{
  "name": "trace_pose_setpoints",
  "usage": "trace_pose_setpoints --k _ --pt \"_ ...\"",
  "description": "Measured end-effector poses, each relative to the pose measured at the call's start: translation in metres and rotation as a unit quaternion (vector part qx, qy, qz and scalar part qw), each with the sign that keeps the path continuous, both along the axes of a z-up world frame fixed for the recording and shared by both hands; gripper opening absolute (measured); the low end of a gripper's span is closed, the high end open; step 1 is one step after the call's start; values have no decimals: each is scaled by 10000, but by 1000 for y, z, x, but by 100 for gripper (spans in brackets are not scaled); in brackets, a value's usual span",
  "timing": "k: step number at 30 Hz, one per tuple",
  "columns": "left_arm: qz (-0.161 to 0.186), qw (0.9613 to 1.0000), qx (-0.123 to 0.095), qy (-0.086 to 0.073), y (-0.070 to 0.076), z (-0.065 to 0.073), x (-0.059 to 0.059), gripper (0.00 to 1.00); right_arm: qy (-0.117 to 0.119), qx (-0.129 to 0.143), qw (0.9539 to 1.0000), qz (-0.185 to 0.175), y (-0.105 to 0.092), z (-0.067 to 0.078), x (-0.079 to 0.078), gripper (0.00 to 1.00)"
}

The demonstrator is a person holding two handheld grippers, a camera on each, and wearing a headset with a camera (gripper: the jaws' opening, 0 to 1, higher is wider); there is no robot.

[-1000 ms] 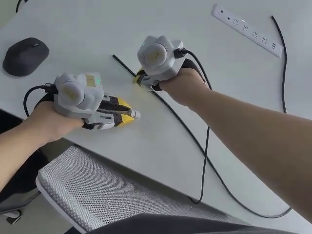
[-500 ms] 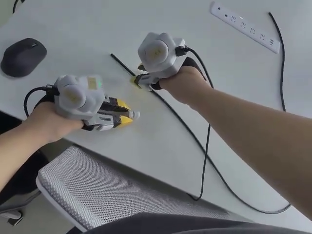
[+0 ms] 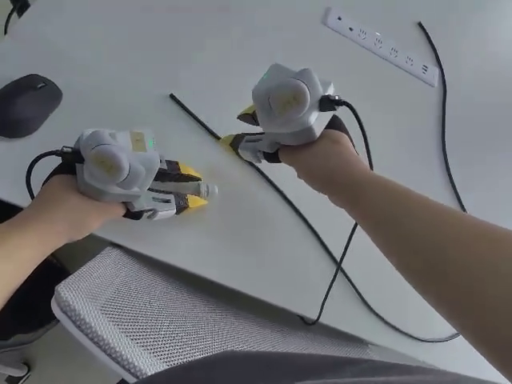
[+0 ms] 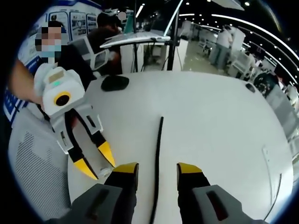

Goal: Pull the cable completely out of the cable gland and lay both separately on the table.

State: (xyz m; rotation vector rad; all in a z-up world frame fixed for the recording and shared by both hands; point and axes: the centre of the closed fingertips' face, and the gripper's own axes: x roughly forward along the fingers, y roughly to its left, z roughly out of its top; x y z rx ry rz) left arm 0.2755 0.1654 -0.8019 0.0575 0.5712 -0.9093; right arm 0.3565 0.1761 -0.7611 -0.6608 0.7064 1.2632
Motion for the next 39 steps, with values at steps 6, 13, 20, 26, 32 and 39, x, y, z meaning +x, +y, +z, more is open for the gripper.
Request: trace_pose_setpoints --k 6,13,20,26,32,39 --pt "13 10000 9 -39 0 7 -1 29 -74 202 9997 -148 -11 20 -5 32" --pt "216 9992 -318 -47 -1 26 2 33 -156 464 9982 -341 -25 46 -9 37" --pt "273 9989 -377 -18 0 43 -1 38 -161 749 9944 -731 -49 67 -11 42" --pt "299 9986 -436 -8 1 63 -6 42 -45 1063 9874 -1171 -76 84 -15 43" --pt "291 9987 -417 11 2 79 -12 48 39 1456 9753 -1660 -108 103 -19 48" --pt "342 9986 -411 -3 7 95 -14 54 223 1892 9600 -2051 -138 116 -31 53"
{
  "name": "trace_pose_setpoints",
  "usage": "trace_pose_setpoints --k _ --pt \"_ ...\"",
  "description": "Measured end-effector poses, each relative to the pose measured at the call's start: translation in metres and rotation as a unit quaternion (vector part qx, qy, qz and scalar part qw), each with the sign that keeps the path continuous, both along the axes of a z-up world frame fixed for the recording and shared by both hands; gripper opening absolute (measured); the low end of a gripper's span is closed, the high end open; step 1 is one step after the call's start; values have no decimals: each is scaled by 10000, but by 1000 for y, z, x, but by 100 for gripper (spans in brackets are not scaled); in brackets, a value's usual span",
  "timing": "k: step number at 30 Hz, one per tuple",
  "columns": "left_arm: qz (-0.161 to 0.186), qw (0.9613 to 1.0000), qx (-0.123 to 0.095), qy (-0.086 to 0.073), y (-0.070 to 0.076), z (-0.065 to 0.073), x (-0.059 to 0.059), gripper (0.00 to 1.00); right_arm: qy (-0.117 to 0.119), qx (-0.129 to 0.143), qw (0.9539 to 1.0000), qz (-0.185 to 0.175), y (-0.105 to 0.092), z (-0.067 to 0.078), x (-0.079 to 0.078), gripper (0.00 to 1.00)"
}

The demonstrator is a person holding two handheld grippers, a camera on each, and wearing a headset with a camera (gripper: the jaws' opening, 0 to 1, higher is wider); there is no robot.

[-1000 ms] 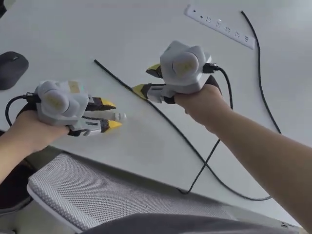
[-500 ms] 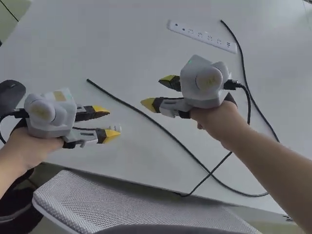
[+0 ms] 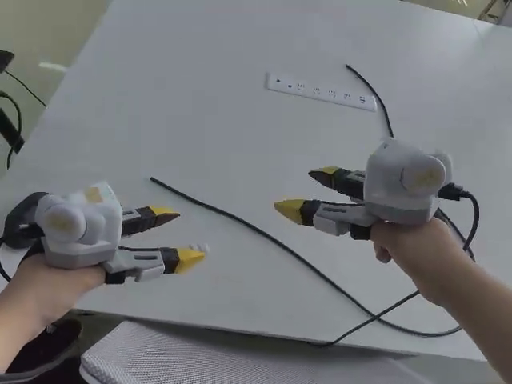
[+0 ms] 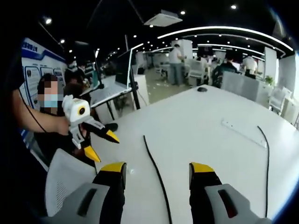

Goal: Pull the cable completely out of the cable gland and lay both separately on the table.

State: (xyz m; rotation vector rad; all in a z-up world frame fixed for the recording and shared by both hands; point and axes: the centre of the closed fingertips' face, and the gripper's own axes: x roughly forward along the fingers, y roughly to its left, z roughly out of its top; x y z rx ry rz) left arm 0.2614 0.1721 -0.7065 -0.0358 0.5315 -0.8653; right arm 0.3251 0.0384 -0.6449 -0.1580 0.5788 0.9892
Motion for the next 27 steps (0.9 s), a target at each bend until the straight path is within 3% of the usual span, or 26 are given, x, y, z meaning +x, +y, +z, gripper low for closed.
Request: trace_pose_setpoints --k 6,12,23,27 --pt "-20 10000 -34 14 2 13 -9 57 143 266 9990 -317 -30 -7 -15 57" --pt "150 9995 -266 129 4 20 -14 62 173 357 9978 -522 -56 -18 -26 62" --pt "201 9989 -356 237 1 26 -19 76 224 87 9986 -481 -84 -44 -65 75" --pt "67 9994 -200 266 -2 19 -25 81 265 -8 9987 -429 -91 -51 -75 82"
